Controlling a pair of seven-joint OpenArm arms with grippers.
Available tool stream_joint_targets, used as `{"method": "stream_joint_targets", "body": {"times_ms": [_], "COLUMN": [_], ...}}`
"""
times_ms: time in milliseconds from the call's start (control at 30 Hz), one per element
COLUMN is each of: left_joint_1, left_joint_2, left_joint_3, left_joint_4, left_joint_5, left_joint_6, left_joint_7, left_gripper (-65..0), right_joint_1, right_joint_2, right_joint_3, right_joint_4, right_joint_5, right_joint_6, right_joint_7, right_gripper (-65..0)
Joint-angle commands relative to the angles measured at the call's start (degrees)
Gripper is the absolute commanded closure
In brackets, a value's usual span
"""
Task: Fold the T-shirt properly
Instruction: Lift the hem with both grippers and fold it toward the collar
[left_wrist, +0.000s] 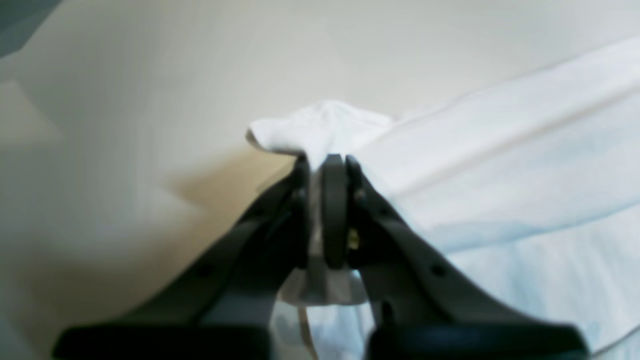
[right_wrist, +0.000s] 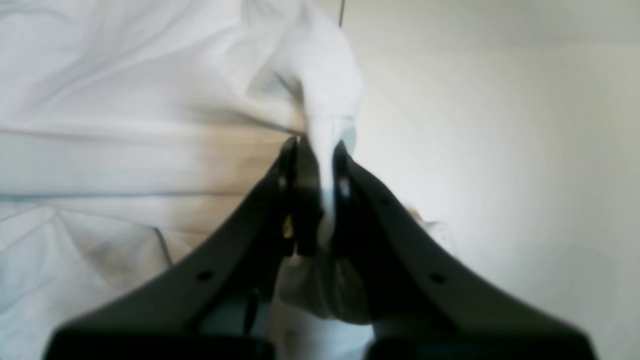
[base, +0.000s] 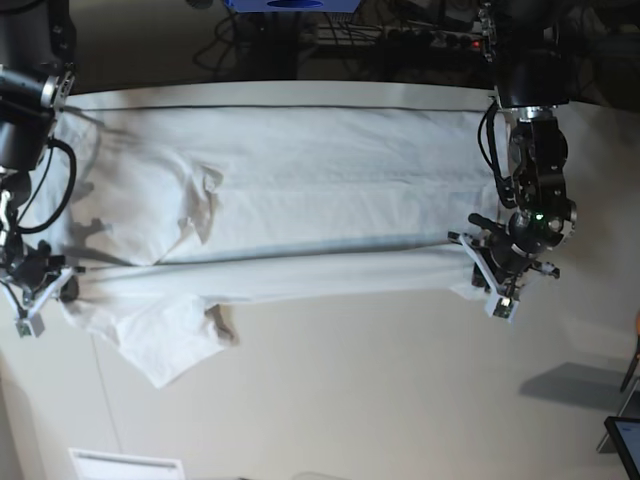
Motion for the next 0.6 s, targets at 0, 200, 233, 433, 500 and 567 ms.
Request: {"method": "stream_joint_targets", "body": {"times_ms": [0, 200, 233, 433, 500, 567], "left_joint_1": [-0.4, 2.06, 2.32, 3.47, 3.73, 3.82], "left_joint_2": [-1.29, -1.21, -1.21, -0.94, -0.86, -0.86], "left_joint_3": [-0.64, -0.55, -0.55, -0.46, -0.46, -0.46], "left_joint_4": [1.22, 1.14, 1.14, 0.78, 0.96, 0.96], "left_joint_5": [2.12, 2.21, 2.21, 2.21, 2.21, 2.21], "left_joint_6": [1.33, 1.33, 1.33, 1.42, 1.42, 1.42], "left_joint_7": [0.28, 0.28, 0.28, 0.28, 0.28, 0.28], "left_gripper": [0.0, 0.0, 0.0, 0.0, 0.0, 0.0], "right_joint_1": [1.2, -0.3, -0.38, -0.38, -0.38, -0.38], "right_joint_2": [1.81, -0.13, -0.3, -0.48, -0.48, -0.21], "right_joint_3": [0.7, 0.7, 0.7, 0.7, 0.7, 0.88], "right_joint_4": [1.5, 1.68, 1.68, 1.68, 1.68, 2.12], "right_joint_5": [-0.81, -0.99, -0.99, -0.99, -0.99, -0.99], "right_joint_6": [-1.23, -1.23, -1.23, -1.32, -1.32, -2.38], "right_joint_7": [1.17, 1.09, 1.09, 0.82, 0.82, 0.82], "right_gripper": [-0.1, -0.7, -0.9, -5.7, -12.3, -20.6]}}
